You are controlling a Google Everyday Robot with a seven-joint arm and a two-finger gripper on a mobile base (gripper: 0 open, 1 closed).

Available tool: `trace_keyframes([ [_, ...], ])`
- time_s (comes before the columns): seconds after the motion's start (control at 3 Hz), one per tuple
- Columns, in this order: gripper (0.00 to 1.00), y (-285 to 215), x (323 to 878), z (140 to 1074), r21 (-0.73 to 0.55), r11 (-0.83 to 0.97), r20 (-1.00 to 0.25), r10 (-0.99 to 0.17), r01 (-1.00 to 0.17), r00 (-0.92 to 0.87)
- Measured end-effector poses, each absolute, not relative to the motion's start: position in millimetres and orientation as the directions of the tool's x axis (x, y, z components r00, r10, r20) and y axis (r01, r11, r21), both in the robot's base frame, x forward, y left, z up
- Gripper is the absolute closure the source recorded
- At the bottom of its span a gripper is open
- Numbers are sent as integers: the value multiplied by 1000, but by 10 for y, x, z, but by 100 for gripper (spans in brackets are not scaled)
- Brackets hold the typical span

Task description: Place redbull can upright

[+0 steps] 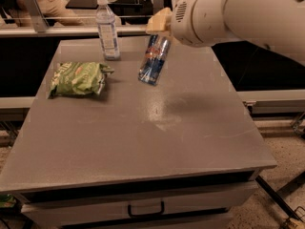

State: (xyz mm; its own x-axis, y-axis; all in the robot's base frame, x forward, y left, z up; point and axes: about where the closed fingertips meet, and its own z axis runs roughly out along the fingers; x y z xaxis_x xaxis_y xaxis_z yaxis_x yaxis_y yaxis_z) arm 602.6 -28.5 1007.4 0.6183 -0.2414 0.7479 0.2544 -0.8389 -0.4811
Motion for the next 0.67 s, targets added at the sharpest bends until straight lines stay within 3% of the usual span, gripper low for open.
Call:
trace_keyframes([
  [0.33, 100, -217, 5970, 10169, -464, -810, 777, -179, 358, 603],
  [0.67, 100, -182, 5922, 10206, -365, -805, 836, -62, 467, 546],
])
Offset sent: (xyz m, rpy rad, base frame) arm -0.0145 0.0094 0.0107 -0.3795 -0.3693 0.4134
